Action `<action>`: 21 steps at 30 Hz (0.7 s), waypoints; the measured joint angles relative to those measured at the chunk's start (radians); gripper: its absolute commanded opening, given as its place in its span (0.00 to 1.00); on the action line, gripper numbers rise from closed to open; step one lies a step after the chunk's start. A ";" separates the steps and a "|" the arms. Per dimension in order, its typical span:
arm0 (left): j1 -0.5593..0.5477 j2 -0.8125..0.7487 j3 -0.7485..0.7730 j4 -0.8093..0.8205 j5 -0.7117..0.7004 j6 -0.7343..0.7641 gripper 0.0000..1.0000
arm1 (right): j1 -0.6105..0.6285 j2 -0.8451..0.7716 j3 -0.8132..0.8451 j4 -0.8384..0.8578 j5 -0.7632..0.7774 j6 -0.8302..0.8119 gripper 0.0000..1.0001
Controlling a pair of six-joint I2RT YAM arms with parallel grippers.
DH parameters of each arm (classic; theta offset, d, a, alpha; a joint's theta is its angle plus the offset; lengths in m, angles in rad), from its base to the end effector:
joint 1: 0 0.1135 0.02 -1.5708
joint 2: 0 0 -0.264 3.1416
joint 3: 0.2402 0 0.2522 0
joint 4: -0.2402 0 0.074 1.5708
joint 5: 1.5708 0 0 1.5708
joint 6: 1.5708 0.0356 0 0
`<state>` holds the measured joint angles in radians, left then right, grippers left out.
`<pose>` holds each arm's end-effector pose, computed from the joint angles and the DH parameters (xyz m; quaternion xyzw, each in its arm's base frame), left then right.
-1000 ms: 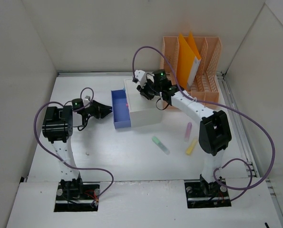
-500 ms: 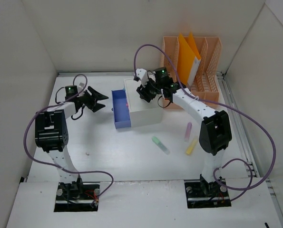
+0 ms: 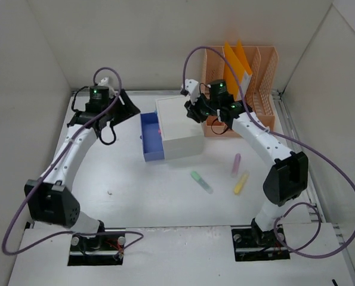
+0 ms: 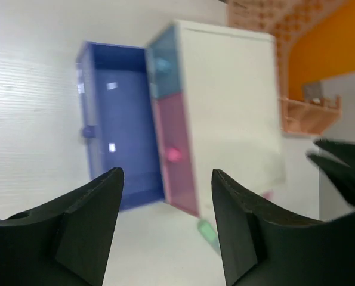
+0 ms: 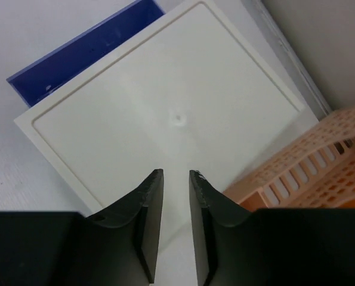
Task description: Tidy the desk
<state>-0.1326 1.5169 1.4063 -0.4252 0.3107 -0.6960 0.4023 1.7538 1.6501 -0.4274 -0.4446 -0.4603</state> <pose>0.3441 -0.0569 0.3546 -0.1651 0.8460 -0.3198 0.3933 0.3707 0.1744 0.3537 -0.4534 0.7232 0.1772 0.4899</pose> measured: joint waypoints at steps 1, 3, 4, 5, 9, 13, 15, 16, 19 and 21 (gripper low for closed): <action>-0.058 -0.032 0.021 -0.011 -0.042 0.013 0.54 | -0.016 -0.027 -0.004 -0.001 0.002 0.011 0.12; -0.158 -0.098 0.028 -0.024 -0.090 0.022 0.34 | -0.055 -0.083 -0.020 0.003 0.009 0.037 0.00; -0.200 -0.126 0.021 -0.032 -0.102 0.024 0.24 | -0.076 -0.114 -0.035 0.003 0.011 0.049 0.00; -0.226 -0.147 0.012 -0.042 -0.110 0.023 0.11 | -0.095 -0.146 -0.053 0.003 0.014 0.062 0.00; -0.313 -0.137 0.012 -0.114 -0.185 0.021 0.11 | -0.165 -0.267 -0.164 0.008 0.026 0.095 0.32; -0.462 0.003 0.163 -0.276 -0.318 0.010 0.29 | -0.207 -0.368 -0.301 -0.006 0.041 0.122 0.52; -0.555 0.094 0.280 -0.331 -0.359 -0.002 0.35 | -0.223 -0.401 -0.352 -0.019 0.044 0.129 0.52; -0.594 0.140 0.335 -0.359 -0.371 -0.012 0.38 | -0.230 -0.421 -0.383 -0.028 0.045 0.135 0.53; -0.670 0.241 0.436 -0.431 -0.378 -0.049 0.40 | -0.248 -0.459 -0.453 -0.043 0.054 0.156 0.53; -0.696 0.303 0.474 -0.474 -0.367 -0.079 0.43 | -0.260 -0.481 -0.496 -0.054 0.063 0.175 0.53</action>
<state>-0.8284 1.8194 1.8801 -0.8989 -0.0563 -0.7750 0.1425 1.2732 1.1545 -0.4812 -0.3817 -0.2855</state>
